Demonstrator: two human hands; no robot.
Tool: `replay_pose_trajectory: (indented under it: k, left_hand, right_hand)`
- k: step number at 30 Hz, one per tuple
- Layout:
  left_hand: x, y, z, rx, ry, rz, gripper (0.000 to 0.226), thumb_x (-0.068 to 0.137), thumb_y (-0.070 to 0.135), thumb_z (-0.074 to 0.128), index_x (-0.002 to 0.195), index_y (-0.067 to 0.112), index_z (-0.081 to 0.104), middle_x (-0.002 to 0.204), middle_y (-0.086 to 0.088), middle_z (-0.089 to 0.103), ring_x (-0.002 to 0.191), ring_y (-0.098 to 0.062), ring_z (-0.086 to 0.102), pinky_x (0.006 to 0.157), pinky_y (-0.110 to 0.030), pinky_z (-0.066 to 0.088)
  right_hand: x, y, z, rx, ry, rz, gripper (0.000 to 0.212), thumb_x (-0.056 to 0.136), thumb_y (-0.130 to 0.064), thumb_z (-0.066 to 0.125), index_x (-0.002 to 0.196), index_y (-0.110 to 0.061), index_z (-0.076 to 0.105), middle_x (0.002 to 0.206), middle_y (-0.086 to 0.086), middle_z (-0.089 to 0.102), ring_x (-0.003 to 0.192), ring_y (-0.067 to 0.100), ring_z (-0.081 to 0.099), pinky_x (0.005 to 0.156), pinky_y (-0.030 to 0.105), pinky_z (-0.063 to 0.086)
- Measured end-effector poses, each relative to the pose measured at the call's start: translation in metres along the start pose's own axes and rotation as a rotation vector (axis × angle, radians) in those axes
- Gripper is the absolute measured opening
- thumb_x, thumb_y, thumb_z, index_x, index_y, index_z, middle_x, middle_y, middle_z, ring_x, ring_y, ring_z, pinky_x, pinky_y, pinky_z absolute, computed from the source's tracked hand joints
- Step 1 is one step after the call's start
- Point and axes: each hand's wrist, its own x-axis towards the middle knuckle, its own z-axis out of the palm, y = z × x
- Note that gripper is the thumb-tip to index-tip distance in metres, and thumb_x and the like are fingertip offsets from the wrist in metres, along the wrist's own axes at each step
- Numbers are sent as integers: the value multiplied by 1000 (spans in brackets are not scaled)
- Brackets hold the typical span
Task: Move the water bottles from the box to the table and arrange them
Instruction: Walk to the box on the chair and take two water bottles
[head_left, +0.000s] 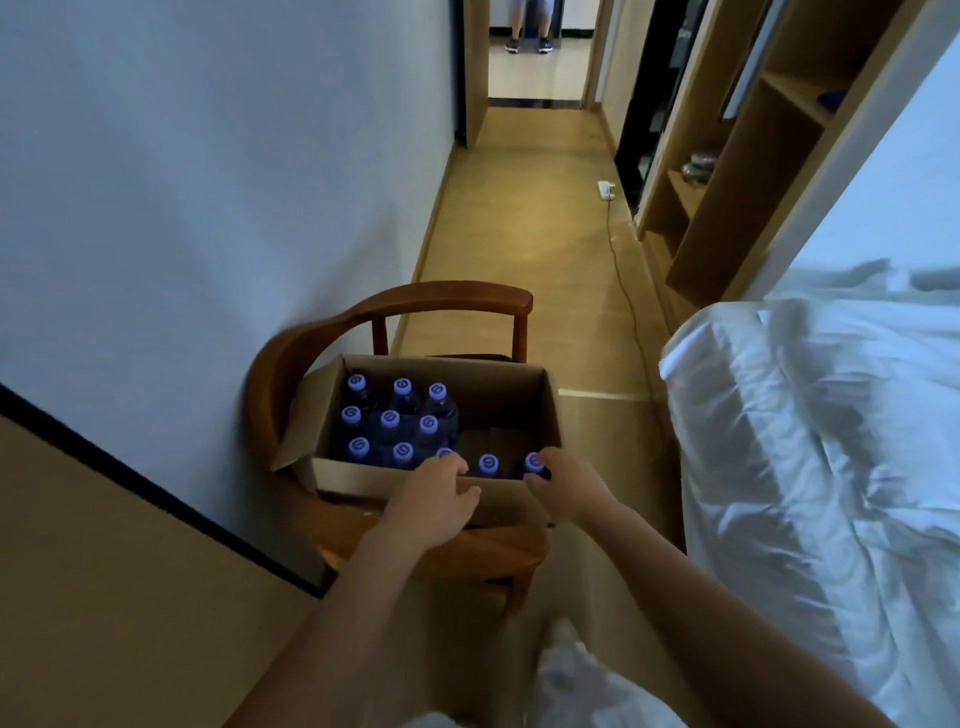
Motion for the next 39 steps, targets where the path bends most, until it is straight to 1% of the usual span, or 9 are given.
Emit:
replay_pose_trajectory:
  k: [4, 8, 14, 24, 26, 29, 33, 36, 39]
  left_hand:
    - [38, -5, 8, -44, -32, -99, 40, 93, 33, 54, 131, 22, 48, 128, 2, 52, 113, -14, 51, 92, -29, 44]
    - [76, -3, 16, -80, -96, -177, 39, 95, 35, 51, 130, 18, 49, 129, 0, 50, 113, -16, 52, 93, -29, 44]
    - [112, 6, 26, -130, -113, -285, 35, 96, 41, 47, 122, 19, 51, 120, 1, 53, 107, -17, 53, 86, -28, 42]
    - [107, -14, 26, -255, -166, -444, 35, 97, 48, 40, 108, 20, 57, 110, -3, 58, 103, -20, 56, 88, -34, 46]
    - [108, -16, 25, -269, -163, -436, 31, 99, 46, 36, 98, 21, 53, 103, -6, 58, 99, -22, 58, 88, -38, 46]
    - [113, -16, 25, -329, -163, -407, 36, 98, 42, 43, 129, 25, 48, 124, 1, 56, 113, -14, 53, 88, -27, 42]
    - [119, -3, 17, -348, -83, -227, 85, 76, 51, 71, 146, 35, 24, 144, 11, 40, 131, -8, 37, 99, -22, 31]
    - [123, 14, 5, -387, -5, -76, 110, 63, 54, 79, 148, 35, 11, 151, 14, 24, 131, 2, 22, 106, -23, 23]
    - [119, 26, -8, -512, 108, -4, 99, 60, 41, 86, 133, 50, 21, 138, 23, 39, 123, 12, 36, 102, -13, 33]
  right_hand:
    - [57, 13, 13, -50, -23, -2, 13, 89, -35, 57, 97, -26, 55, 85, -11, 49, 74, 6, 52, 58, 20, 40]
    - [112, 22, 30, -211, -167, 8, 25, 93, -33, 48, 110, -16, 54, 110, 7, 52, 97, 24, 55, 82, 37, 49]
    - [145, 32, 51, -314, -401, 86, 30, 95, -22, 48, 122, -9, 48, 129, 12, 42, 112, 33, 52, 91, 39, 44]
    - [162, 24, 36, -367, -346, -49, 20, 92, -14, 49, 108, -6, 56, 120, 14, 49, 109, 31, 49, 89, 37, 43]
    - [162, 11, 20, -336, -300, -75, 17, 89, -17, 53, 102, -7, 60, 113, 12, 52, 103, 30, 53, 86, 36, 45]
    - [156, -14, -15, -279, -211, -104, 7, 85, -19, 59, 88, -15, 63, 96, 6, 58, 85, 20, 58, 73, 32, 50]
    - [137, -54, -76, -191, -224, -180, 9, 84, -22, 63, 79, -25, 57, 74, -6, 57, 68, 6, 56, 62, 20, 46]
    - [111, -87, -118, -174, -209, -329, 8, 84, -23, 63, 80, -25, 56, 73, -8, 55, 69, 7, 55, 59, 15, 40]
    - [85, -113, -145, -113, -160, -491, 6, 83, -26, 64, 85, -25, 58, 76, -8, 56, 69, 6, 54, 57, 13, 39]
